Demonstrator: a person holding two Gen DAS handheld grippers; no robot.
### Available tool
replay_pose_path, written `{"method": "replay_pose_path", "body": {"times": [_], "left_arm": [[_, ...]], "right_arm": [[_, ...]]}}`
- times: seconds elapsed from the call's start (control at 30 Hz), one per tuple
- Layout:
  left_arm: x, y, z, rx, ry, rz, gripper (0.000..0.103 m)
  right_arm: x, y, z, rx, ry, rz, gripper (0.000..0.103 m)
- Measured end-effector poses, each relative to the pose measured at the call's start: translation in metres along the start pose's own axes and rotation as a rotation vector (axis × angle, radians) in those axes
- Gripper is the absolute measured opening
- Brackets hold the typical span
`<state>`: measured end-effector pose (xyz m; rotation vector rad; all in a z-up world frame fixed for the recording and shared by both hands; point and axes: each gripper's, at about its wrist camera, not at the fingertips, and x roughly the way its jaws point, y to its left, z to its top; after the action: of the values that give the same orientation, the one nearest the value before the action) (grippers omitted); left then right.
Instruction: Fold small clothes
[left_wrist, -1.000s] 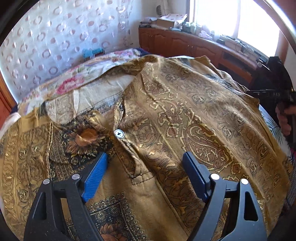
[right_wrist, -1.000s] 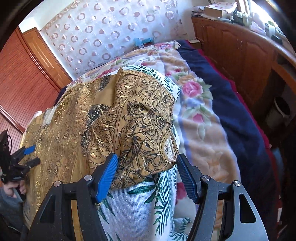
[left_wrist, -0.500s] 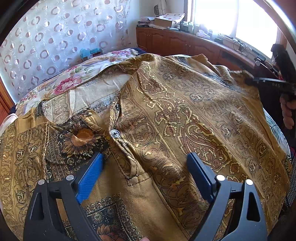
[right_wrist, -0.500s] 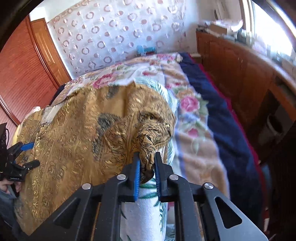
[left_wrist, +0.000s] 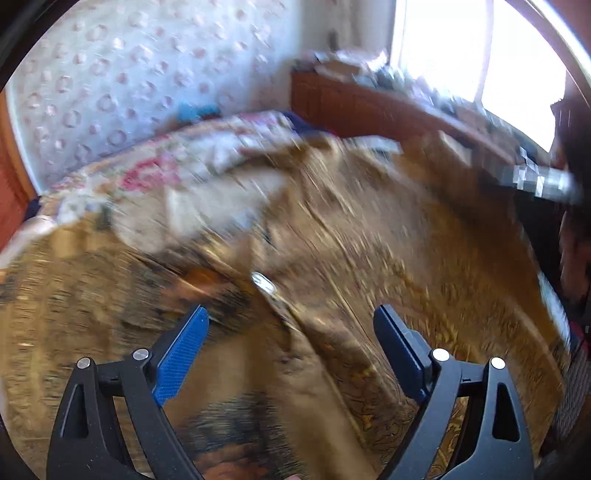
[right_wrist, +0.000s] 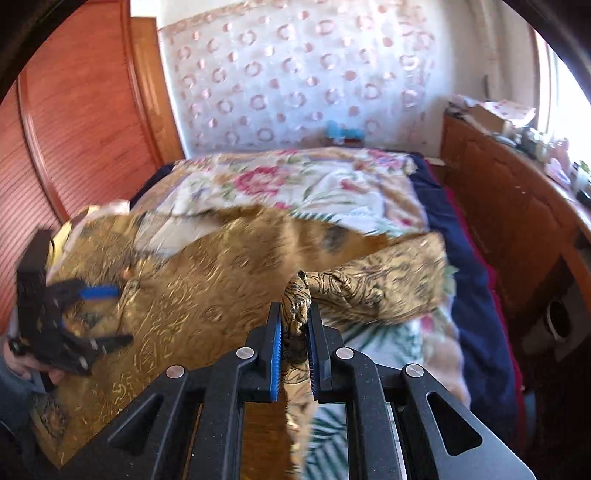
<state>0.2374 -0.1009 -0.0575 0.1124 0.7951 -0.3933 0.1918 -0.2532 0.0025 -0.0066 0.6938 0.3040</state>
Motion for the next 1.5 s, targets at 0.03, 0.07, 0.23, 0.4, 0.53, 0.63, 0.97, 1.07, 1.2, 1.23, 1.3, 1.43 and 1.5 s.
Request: {"method": "replay_pose_path", "body": {"times": [0.03,0.07,0.23,0.4,0.53,0.63,0.97,1.07,1.2,1.23,1.3,1.43,1.5], "left_arm": [[-0.011,0.006,0.003,-0.009,-0.033,0.024,0.092],[-0.019,0.011,0.006,-0.017,-0.056,0.043,0.092],[-0.060,0.038,0.013,-0.058,-0.140,0.136,0.092],[-0.077,0.056,0.007,-0.082,-0.163,0.203,0.092],[-0.081,0.064,0.002,-0.104,-0.169,0.223,0.092],[-0.084,0.065,0.001,-0.111,-0.174,0.232,0.092],[-0.073,0.068,-0.011,-0.154,-0.147,0.198,0.092],[-0.060,0.063,-0.017,-0.147,-0.111,0.183,0.092],[-0.048,0.054,-0.025,-0.124,-0.078,0.166,0.092],[-0.045,0.052,-0.026,-0.122,-0.071,0.163,0.092],[-0.043,0.048,-0.027,-0.118,-0.060,0.155,0.092],[-0.040,0.044,-0.028,-0.105,-0.049,0.150,0.092],[-0.040,0.044,-0.029,-0.103,-0.049,0.152,0.092]], "right_arm": [[0.008,0.006,-0.004,-0.009,0.022,0.016,0.012],[0.014,0.010,-0.007,-0.017,0.038,0.025,0.012],[0.033,0.020,-0.020,-0.048,0.104,0.048,0.015],[0.036,0.026,-0.023,-0.054,0.113,0.051,0.038],[0.009,0.010,-0.022,-0.028,0.054,0.044,0.050],[-0.001,-0.007,-0.015,0.009,0.014,0.017,0.054],[0.041,-0.056,-0.004,0.121,0.068,-0.090,0.054],[0.056,-0.061,-0.002,0.158,0.095,-0.083,0.054],[0.075,-0.071,0.002,0.226,0.131,-0.058,0.054],[0.077,-0.073,0.007,0.230,0.128,-0.044,0.054],[0.079,-0.071,0.013,0.221,0.110,-0.031,0.054],[0.087,-0.063,0.026,0.201,0.097,0.017,0.046],[0.095,-0.054,0.031,0.161,0.111,0.030,0.015]]}}
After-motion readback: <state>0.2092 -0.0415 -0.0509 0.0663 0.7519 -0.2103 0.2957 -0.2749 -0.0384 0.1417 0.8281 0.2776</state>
